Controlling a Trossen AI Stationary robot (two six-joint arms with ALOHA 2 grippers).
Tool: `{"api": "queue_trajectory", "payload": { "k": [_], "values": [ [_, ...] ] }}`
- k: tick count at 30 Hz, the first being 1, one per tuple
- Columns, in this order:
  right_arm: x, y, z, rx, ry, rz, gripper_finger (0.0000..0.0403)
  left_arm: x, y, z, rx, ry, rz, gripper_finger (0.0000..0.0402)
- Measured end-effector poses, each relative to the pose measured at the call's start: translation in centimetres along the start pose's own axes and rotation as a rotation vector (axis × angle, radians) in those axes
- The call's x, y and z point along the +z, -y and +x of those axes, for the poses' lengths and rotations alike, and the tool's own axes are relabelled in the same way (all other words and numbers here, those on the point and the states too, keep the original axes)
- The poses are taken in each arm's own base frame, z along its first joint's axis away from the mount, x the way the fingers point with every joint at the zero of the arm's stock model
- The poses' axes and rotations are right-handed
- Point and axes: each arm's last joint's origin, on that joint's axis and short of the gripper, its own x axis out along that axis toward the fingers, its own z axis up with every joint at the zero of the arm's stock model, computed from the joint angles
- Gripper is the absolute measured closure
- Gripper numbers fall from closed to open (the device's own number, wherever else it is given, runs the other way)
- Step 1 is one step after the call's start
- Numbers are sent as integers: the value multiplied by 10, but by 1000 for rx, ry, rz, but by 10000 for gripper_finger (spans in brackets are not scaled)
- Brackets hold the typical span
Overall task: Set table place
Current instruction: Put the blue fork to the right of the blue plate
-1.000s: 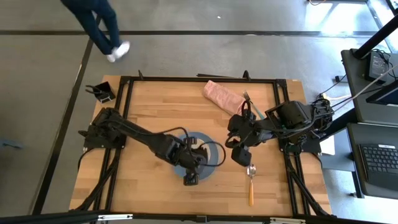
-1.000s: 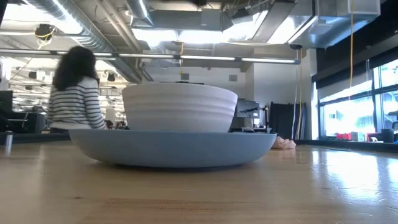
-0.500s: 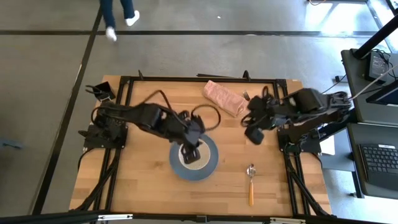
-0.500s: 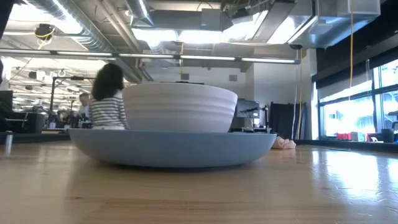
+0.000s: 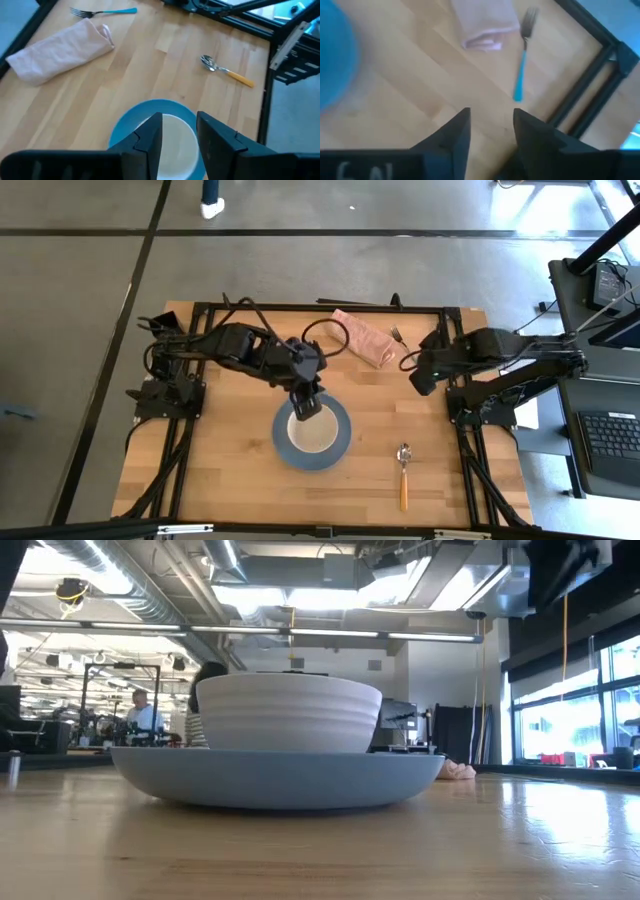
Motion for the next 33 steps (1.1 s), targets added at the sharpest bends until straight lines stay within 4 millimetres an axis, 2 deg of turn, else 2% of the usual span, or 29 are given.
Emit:
{"api": "queue_trajectory", "payload": {
  "k": [9, 18, 21, 26, 33],
  "values": [
    [0, -5, 72, -43, 9, 40, 168, 10, -19, 4, 16, -3, -27, 304],
    [-12, 13, 135, -134, -38, 163, 157, 8, -28, 5, 55, -49, -21, 312],
    [-10, 18, 148, -122, -15, 195, 157, 8, -32, 5, 70, -65, -22, 308],
    [6, 26, 160, -61, 80, 241, 157, 10, -39, 6, 85, -68, -23, 303],
    [19, 51, 171, -64, 80, 341, 157, 9, -43, 6, 102, -90, -24, 309]
  ]
}}
